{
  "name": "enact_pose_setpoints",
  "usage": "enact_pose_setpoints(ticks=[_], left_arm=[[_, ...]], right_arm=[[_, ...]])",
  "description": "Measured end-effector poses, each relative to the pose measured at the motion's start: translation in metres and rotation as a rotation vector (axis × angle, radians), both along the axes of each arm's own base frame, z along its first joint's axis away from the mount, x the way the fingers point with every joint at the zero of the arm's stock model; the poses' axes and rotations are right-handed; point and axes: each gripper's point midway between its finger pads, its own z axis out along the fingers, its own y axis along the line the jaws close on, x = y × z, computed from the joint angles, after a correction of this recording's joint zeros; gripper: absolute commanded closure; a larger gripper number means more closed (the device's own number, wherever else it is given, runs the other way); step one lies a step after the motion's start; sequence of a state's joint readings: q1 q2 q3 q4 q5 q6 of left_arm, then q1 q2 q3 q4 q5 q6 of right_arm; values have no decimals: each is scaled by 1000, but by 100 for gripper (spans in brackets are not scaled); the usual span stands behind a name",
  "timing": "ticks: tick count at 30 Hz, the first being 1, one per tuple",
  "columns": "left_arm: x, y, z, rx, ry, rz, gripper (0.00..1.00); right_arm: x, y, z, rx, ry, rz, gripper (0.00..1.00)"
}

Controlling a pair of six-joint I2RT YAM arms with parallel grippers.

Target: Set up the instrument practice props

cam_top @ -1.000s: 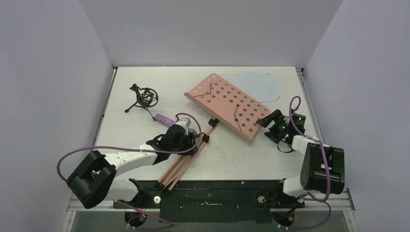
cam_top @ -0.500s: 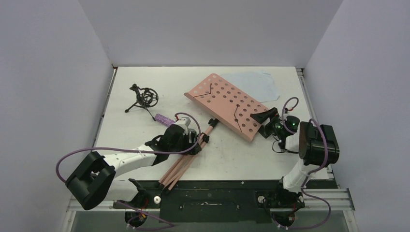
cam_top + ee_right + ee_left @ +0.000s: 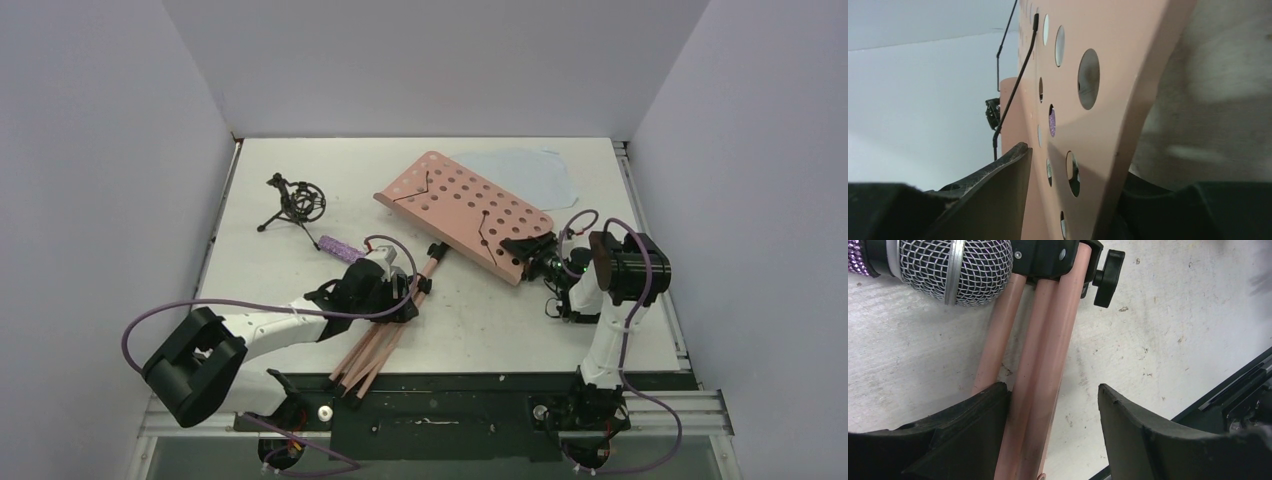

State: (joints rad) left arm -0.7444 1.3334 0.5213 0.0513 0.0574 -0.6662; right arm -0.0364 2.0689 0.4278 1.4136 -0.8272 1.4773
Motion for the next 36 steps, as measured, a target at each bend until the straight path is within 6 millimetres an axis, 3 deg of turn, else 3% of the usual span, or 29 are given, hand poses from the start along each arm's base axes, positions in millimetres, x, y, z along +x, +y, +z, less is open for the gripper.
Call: enact_pose_setpoints(ticks=[3, 9, 12, 16, 26, 36], left_arm=[[0, -1, -2, -2, 6, -2, 35], [0, -3, -2, -4, 9, -6, 30], [1, -4, 0, -6, 8, -8, 29], [1, -5, 0, -9, 7, -11, 27], [-2, -4, 7, -20, -11, -13, 16], [-6, 7, 12, 7, -11, 5, 5]], right_arm=[[1, 2, 9, 6, -28, 3, 56], [2, 3, 46, -16, -158, 13, 28], [-1, 5, 67, -43, -242, 28, 27], [-5, 6, 78, -84, -280, 45, 36], [-14, 0, 63, -214, -148, 69, 44], [-11, -14, 52, -254, -97, 41, 76]])
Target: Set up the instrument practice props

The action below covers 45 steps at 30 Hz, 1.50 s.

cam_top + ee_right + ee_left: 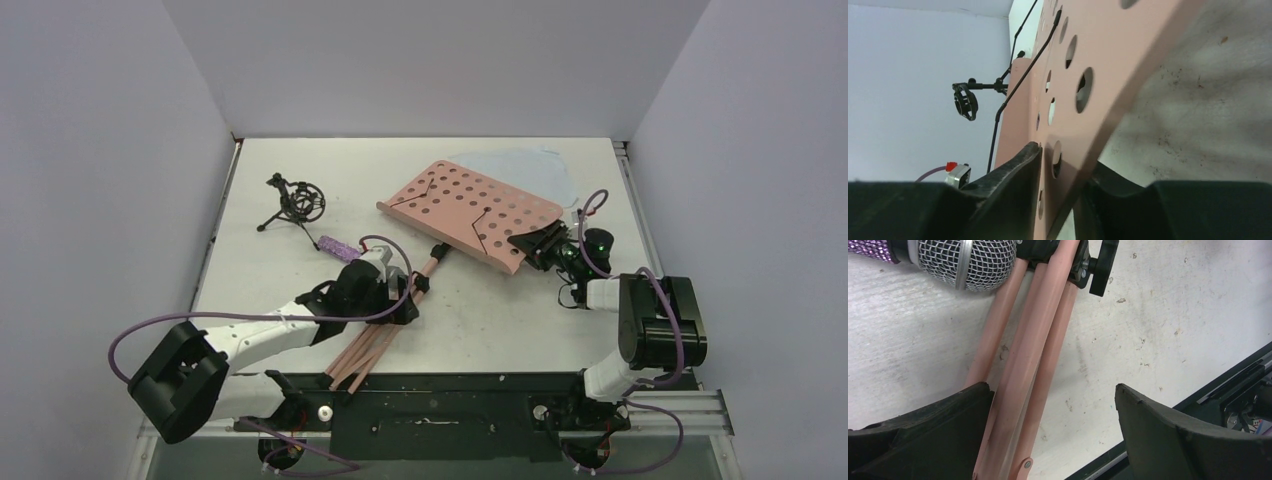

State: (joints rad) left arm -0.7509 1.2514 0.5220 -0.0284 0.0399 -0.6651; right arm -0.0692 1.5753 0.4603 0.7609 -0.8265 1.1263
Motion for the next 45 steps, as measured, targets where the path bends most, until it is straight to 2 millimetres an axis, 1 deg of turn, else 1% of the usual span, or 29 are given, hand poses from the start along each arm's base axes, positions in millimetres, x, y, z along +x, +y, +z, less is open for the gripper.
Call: enact_pose_setpoints(ticks=[1, 3, 4, 8, 12, 15, 19, 26, 33, 38, 41, 45], left_arm=[[-1, 1, 1, 5, 0, 1, 5], [-1, 5, 2, 18, -1, 3, 5], [-1, 7, 3, 28, -4, 5, 5], [2, 19, 1, 85, 2, 32, 5], [3, 30, -1, 143, 9, 52, 3], [3, 37, -1, 166, 10, 68, 3], [3, 42, -1, 171, 16, 80, 3], [4, 37, 4, 130, 24, 67, 7], [11, 27, 28, -8, -22, 54, 8], [10, 20, 44, -128, -53, 29, 8], [9, 17, 50, -170, -67, 11, 9], [9, 12, 59, -209, -93, -15, 10]], right_arm=[[0, -1, -1, -1, 5, -2, 81], [-1, -1, -2, 2, 13, -4, 93], [-1, -1, -1, 7, 16, -4, 94], [1, 1, 13, 45, 14, -2, 95], [0, 0, 13, 36, 18, -4, 95], [-1, 0, 18, 25, 14, -5, 95], [2, -1, 33, 6, -21, -2, 95], [16, 5, 71, -36, -102, 32, 95], [22, 14, 88, -68, -120, 60, 95], [27, 21, 104, -93, -139, 73, 95], [31, 29, 119, -107, -168, 88, 95], [35, 42, 146, -119, -237, 117, 95]])
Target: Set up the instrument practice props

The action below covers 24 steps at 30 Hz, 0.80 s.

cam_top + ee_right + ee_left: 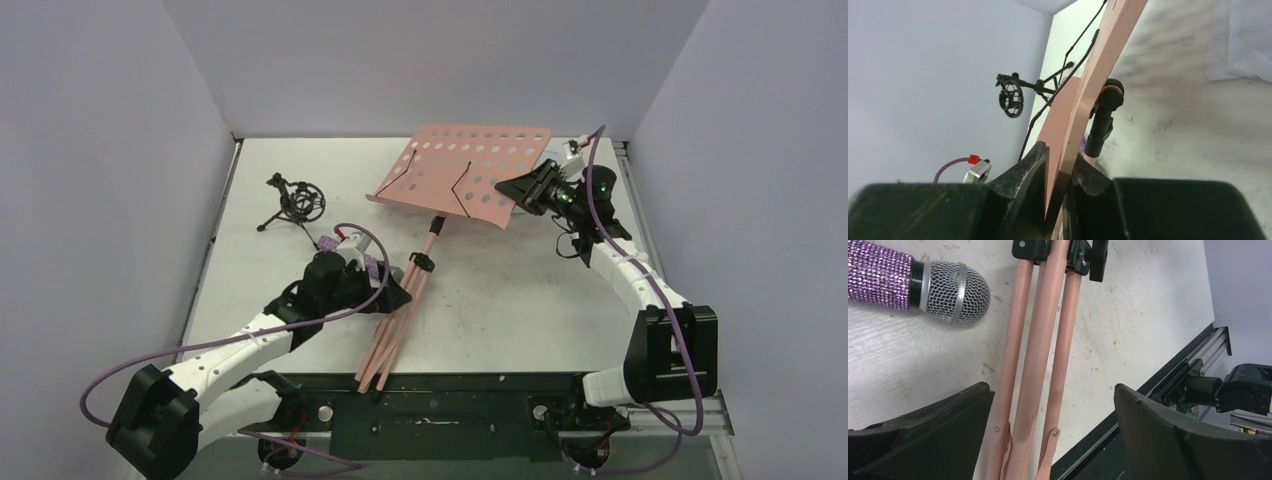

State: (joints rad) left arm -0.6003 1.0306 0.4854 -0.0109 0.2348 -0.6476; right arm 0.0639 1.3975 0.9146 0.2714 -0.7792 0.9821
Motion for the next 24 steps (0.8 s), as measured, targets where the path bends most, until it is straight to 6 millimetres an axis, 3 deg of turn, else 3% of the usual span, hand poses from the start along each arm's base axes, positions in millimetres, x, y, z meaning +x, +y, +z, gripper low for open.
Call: enact_pose_setpoints(ticks=[4, 10, 19, 24], left_arm=[[-1, -4, 2, -27, -21, -25, 13], [-9, -1, -13, -34, -23, -38, 24], [-9, 1, 1, -47, -118, -59, 42], [-9, 2, 5, -38, -151, -71, 44]], right_arm=[[-2, 10, 21, 5, -57, 32, 95], [-7, 12, 37, 29, -95, 41, 95], [-10, 20, 45, 47, -120, 66, 95], [-12, 25, 48, 52, -129, 75, 95]])
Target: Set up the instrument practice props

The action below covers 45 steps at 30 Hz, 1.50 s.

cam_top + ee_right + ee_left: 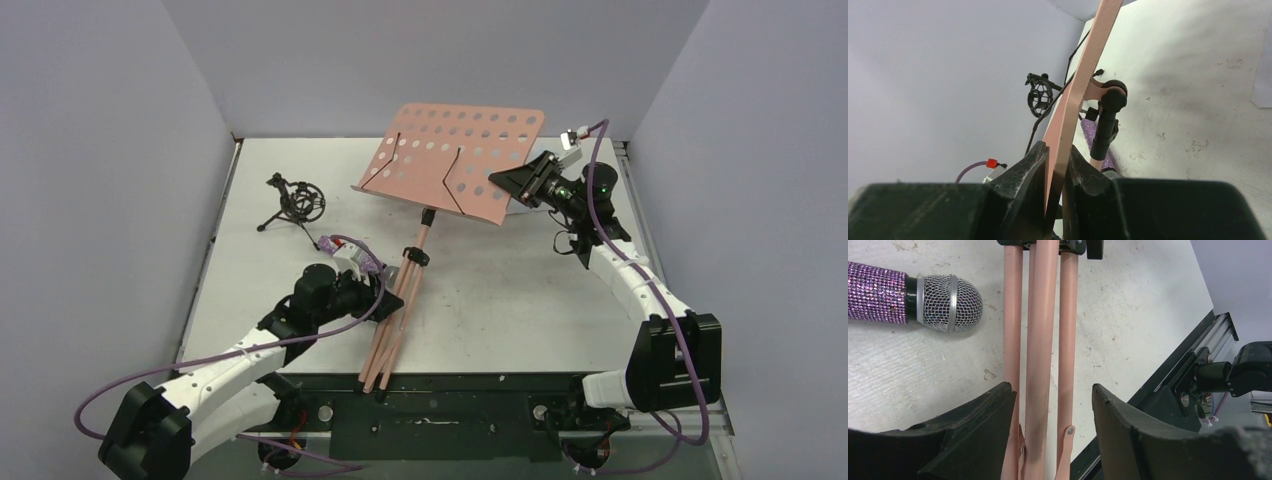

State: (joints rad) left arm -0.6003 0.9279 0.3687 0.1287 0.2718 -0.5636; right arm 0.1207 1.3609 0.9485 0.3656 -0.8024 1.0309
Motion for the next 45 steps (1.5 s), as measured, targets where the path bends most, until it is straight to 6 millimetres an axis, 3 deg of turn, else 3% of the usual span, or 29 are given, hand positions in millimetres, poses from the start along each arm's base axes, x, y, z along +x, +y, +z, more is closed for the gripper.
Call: enact_pose_setpoints(ticks=[4, 9, 13, 18, 26, 34, 40, 45], left_arm=[[1, 1, -1, 13, -12, -1, 45], [5, 4, -13, 61, 5, 5, 54], [8, 3, -20, 96, 23, 1, 72], [10, -3, -12, 96, 14, -31, 99], [9, -9, -7, 84, -6, -78, 100], [11, -20, 12, 19, -50, -103, 100], [4, -26, 26, -23, -84, -151, 100], [1, -28, 31, -21, -119, -186, 100]], right_arm=[[-1, 2, 3, 2, -6, 2, 95], [-3, 6, 9, 4, -22, 12, 95], [-5, 9, 14, 5, -33, 22, 95], [-6, 11, 17, 3, -40, 25, 95], [-7, 13, 32, 7, -71, 48, 95], [-17, 25, 70, 13, -197, 108, 95], [-44, 36, 106, -7, -334, 161, 95], [-56, 38, 117, -18, -386, 176, 95]])
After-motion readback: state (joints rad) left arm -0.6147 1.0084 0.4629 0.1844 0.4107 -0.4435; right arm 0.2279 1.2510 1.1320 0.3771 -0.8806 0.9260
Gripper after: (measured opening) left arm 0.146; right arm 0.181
